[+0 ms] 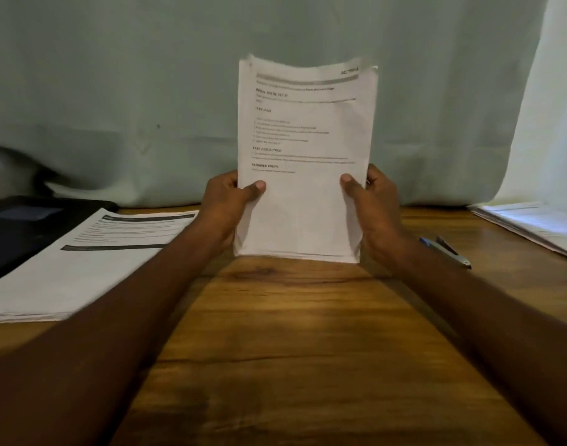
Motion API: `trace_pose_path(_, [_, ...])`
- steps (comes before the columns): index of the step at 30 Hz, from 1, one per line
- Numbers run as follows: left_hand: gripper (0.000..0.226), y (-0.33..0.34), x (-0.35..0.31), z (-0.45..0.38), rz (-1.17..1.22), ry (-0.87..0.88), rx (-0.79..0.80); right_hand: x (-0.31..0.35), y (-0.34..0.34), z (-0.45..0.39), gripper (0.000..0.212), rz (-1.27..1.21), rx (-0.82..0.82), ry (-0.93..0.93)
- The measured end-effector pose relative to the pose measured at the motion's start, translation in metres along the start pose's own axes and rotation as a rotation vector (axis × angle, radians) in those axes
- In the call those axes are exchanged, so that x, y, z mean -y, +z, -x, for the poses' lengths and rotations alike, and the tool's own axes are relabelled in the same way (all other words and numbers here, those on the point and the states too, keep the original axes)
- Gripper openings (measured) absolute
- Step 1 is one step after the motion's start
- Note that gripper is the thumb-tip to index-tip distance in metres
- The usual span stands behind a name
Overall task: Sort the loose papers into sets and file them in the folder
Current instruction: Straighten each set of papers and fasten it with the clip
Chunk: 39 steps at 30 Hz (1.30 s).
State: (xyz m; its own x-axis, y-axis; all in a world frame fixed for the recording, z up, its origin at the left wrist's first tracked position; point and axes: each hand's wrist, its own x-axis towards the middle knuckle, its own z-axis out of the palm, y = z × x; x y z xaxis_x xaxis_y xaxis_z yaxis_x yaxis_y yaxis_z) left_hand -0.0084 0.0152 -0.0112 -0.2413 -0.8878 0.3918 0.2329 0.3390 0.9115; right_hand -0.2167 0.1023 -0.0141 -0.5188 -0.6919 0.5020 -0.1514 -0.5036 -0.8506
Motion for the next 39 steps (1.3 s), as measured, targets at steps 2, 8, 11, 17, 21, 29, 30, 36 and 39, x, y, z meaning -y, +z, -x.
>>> trace_pose_path(2, [0.021, 0.005, -0.002, 0.001, 0.015, 0.05, -0.057, 0.002, -0.002, 0.003, 0.033, -0.073, 0.09, 0.107])
trace_pose_path(8, [0.034, 0.002, -0.002, 0.007, -0.249, 0.011, 0.009, 0.0, -0.005, 0.002, 0.028, -0.112, 0.061, 0.186])
trace_pose_path(11, [0.041, 0.0, 0.005, 0.009, -0.465, -0.09, 0.065, 0.0, -0.011, -0.005, 0.028, -0.128, 0.018, 0.191])
trace_pose_path(17, [0.037, 0.003, 0.008, 0.011, -0.393, -0.203, 0.112, -0.005, -0.02, -0.016, 0.045, -0.059, -0.002, 0.236])
trace_pose_path(21, [0.02, 0.001, 0.012, 0.009, -0.165, -0.326, 0.041, -0.008, -0.024, -0.018, 0.043, -0.089, -0.026, 0.261])
trace_pose_path(29, [0.035, 0.003, 0.014, 0.011, -0.121, -0.347, -0.049, -0.008, -0.019, -0.013, 0.045, -0.041, -0.034, 0.248])
trace_pose_path(30, [0.03, 0.004, 0.014, 0.012, -0.139, -0.35, -0.056, -0.009, -0.018, -0.013, 0.045, -0.032, -0.036, 0.246])
trace_pose_path(36, [0.012, 0.006, 0.009, 0.014, -0.149, -0.376, -0.109, -0.008, -0.014, -0.008, 0.042, -0.053, -0.041, 0.246])
trace_pose_path(39, [0.007, 0.008, 0.01, 0.015, -0.162, -0.376, -0.13, -0.006, -0.012, -0.004, 0.04, -0.046, -0.028, 0.243])
